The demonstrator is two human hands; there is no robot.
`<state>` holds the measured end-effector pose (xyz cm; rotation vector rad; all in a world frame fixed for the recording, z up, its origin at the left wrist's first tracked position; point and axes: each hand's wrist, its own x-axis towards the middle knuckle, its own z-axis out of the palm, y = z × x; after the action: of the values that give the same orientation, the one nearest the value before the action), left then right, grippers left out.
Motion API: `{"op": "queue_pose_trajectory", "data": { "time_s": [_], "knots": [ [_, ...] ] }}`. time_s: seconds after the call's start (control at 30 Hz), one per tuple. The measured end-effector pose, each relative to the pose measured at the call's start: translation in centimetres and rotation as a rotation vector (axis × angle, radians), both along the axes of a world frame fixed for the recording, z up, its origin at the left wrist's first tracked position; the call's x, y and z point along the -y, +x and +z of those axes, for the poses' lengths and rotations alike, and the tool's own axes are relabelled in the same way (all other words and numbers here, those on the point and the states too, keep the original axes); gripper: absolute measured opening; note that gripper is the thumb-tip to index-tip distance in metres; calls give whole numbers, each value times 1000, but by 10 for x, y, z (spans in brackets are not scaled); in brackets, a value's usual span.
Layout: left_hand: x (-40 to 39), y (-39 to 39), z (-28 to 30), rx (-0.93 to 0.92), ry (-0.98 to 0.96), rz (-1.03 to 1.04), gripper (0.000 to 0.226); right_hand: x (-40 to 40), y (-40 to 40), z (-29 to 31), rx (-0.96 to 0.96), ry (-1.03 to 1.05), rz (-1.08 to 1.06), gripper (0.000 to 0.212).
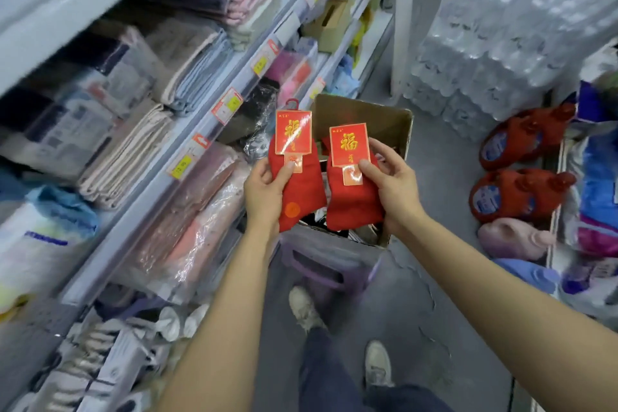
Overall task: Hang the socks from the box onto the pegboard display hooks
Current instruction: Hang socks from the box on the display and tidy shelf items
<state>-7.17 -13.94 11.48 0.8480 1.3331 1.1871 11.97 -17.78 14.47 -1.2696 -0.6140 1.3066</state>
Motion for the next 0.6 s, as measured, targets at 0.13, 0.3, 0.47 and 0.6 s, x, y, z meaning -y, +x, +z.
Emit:
{"op": "queue_pose_trajectory", "data": {
  "time_s": [0.13, 0.3, 0.47, 0.6],
  "knots": [
    [49, -22, 33, -18, 98, 138, 30, 17, -21, 20, 1, 63, 97, 45],
    [102, -57, 77, -66, 206, 282, 43, 35, -65, 56, -49, 155, 211, 47],
    [153, -95, 118, -66, 320, 406, 46, 64, -116, 100, -49, 273, 308, 44],
    [202, -141, 153, -119, 395, 497, 54, 96, -164, 129, -85, 350, 363, 44]
  ]
}}
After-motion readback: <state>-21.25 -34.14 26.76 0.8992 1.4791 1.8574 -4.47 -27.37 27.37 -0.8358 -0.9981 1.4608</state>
